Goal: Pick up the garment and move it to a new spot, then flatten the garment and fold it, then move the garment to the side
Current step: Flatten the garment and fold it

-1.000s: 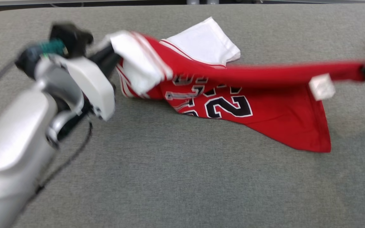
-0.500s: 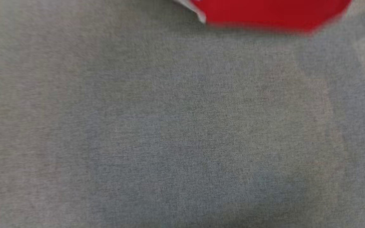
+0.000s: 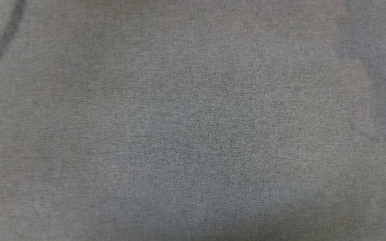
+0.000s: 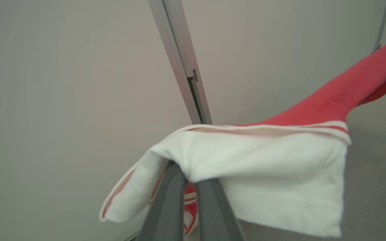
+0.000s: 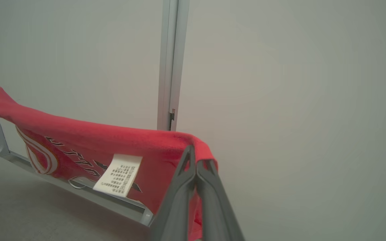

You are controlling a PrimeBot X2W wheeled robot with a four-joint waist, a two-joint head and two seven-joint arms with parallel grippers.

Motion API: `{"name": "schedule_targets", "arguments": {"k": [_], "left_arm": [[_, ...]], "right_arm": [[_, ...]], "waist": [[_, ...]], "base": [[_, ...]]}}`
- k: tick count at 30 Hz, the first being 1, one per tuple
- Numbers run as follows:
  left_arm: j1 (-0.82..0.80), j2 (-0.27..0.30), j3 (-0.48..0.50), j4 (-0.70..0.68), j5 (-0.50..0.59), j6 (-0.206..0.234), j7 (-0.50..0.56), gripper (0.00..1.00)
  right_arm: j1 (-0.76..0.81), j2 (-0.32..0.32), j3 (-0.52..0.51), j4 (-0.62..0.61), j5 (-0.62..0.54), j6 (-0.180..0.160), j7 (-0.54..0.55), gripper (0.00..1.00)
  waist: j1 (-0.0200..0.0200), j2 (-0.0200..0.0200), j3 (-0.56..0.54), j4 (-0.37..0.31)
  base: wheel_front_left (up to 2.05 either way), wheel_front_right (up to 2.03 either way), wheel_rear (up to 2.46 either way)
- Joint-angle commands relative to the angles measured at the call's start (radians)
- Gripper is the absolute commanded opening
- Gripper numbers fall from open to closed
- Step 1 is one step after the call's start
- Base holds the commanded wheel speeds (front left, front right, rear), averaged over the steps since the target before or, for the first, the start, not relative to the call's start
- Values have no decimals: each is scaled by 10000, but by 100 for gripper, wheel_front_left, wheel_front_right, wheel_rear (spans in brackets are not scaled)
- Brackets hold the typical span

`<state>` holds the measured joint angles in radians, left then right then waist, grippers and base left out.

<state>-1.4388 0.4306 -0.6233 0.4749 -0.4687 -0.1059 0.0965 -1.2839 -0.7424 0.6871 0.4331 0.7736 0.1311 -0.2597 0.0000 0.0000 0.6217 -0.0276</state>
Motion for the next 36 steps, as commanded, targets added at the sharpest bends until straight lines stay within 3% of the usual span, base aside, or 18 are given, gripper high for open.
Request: {"name": "schedule_targets", "arguments": {"k": [1, 7, 8, 13, 17, 26, 32, 36], "left_arm": [[645, 92, 46, -239, -315, 0, 24, 0], [4929, 268, 128, -2318, -2233, 597, 813, 0], [6157, 514, 64, -3131, -2597, 839, 1012, 0], [8220, 951, -86, -4645, -2955, 1500, 1172, 0], [10163, 1663, -139, -6195, -2998, 2264, 1132, 0], [12590, 2835, -543, -8493, -2828, 3476, 1690, 0], [13308, 3237, -777, -9475, -2935, 3933, 2218, 0], [13321, 3451, -761, -9874, -3243, 3931, 2683, 0]], "right_arm": [[480, -138, 45, -69, 172, -10, -62, 0], [2968, -670, 398, -374, 1073, -12, -65, 0], [3633, -814, 401, -511, 1384, -12, -65, 0], [5095, -973, 419, -919, 1702, -12, -66, 0], [6788, -1087, 246, -1495, 1969, -12, -57, 0], [9431, -1356, -165, -2720, 1795, -10, -57, 0], [10871, -1813, -658, -3466, 1798, -10, -57, 0], [11547, -2013, -1157, -4049, 1766, -10, 107, 0]], "waist": [[0, 0, -181, 121], [0, 0, -779, 302], [0, 0, -995, 321], [0, 0, -1509, 291], [0, 0, -2247, 178], [0, 0, -3086, 10], [0, 0, -3124, 3], [0, 0, -2963, 6]], "base": [[0, 0, 0], [0, 0, 0], [0, 0, 0], [0, 0, 0], [0, 0, 0], [0, 0, 0], [0, 0, 0], [0, 0, 0]]}}
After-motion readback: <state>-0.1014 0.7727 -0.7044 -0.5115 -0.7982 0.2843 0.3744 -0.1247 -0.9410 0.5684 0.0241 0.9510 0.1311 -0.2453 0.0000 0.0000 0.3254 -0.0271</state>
